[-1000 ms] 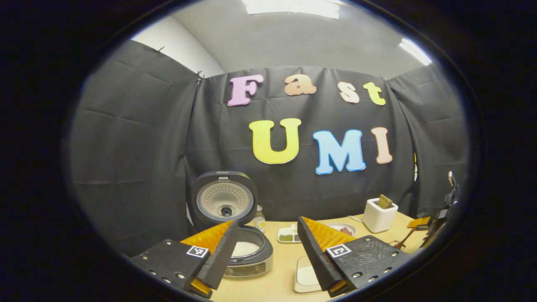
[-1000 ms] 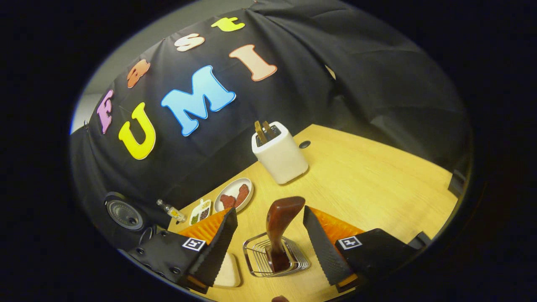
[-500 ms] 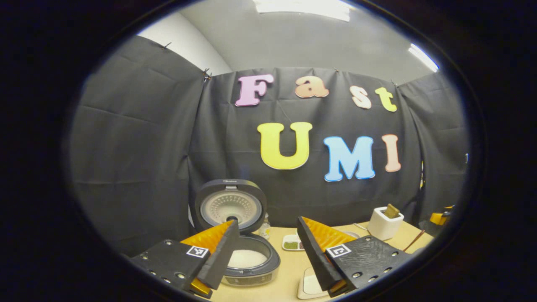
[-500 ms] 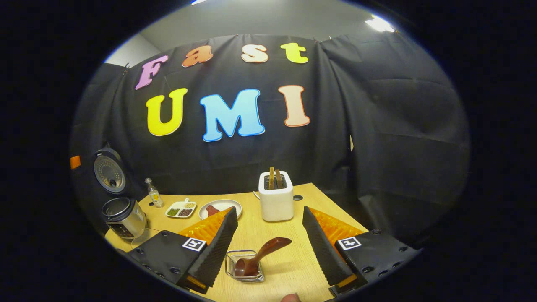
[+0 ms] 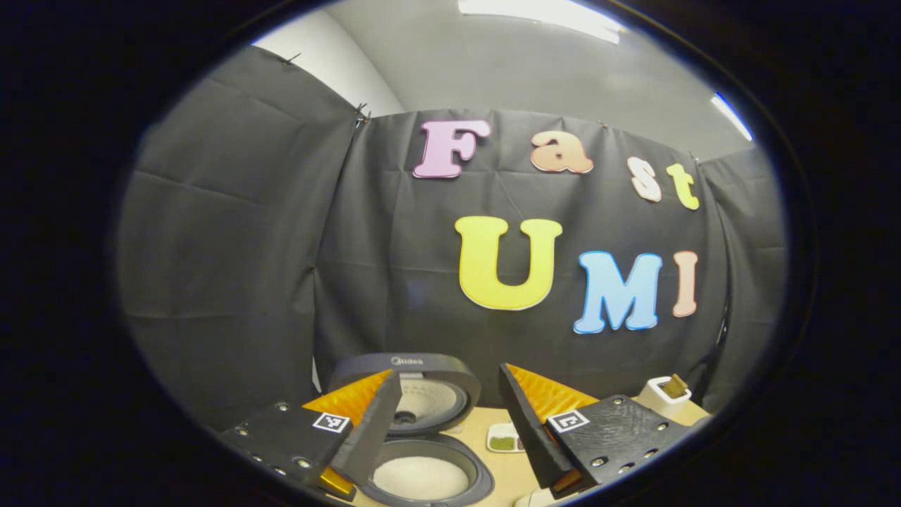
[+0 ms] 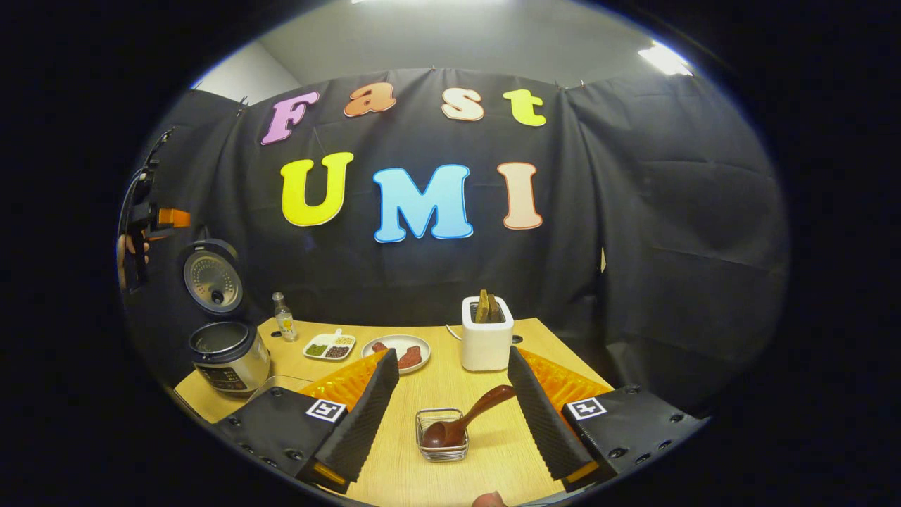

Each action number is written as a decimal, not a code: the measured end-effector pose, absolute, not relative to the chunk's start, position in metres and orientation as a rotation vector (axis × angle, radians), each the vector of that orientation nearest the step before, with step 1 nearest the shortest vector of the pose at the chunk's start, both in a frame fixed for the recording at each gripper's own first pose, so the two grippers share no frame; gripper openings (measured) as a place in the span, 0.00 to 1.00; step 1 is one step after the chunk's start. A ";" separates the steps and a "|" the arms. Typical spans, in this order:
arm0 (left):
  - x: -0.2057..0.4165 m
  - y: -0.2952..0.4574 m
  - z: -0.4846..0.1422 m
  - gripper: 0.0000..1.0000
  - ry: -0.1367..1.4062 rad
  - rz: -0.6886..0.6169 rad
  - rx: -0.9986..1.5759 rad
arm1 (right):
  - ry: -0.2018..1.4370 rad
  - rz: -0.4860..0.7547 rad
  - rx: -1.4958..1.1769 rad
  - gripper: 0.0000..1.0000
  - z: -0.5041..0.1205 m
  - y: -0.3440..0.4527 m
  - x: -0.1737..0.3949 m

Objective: Close the left gripper, press the button to open the rice cooker; take a wooden spoon from the chopstick holder with the right hand, scoop a spoonful of rice and pour it into the rice cooker, then put the wooden spoon back into the chopstick holder.

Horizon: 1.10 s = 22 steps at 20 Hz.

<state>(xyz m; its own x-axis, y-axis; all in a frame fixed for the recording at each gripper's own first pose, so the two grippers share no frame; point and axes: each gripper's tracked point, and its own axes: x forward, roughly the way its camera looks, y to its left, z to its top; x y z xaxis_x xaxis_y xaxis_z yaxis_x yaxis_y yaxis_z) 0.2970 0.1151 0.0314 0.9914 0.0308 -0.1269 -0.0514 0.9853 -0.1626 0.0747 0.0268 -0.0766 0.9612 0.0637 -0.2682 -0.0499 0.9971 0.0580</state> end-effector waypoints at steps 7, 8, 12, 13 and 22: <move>0.400 0.168 0.014 0.86 0.153 0.103 -0.154 | 0.293 0.009 0.015 0.98 -0.088 0.043 0.058; 0.413 0.173 0.005 0.86 0.168 0.115 -0.160 | 0.298 0.003 0.017 0.98 -0.090 0.044 0.057; 0.442 0.186 -0.034 0.86 0.248 0.140 -0.160 | 0.310 -0.004 0.018 0.98 -0.093 0.051 0.055; 0.443 0.187 -0.044 0.84 0.272 0.141 -0.175 | 0.308 -0.002 0.014 0.98 -0.092 0.053 0.055; 0.404 0.168 -0.059 0.90 0.282 0.155 -0.137 | 0.280 0.075 0.010 0.98 -0.086 0.065 0.064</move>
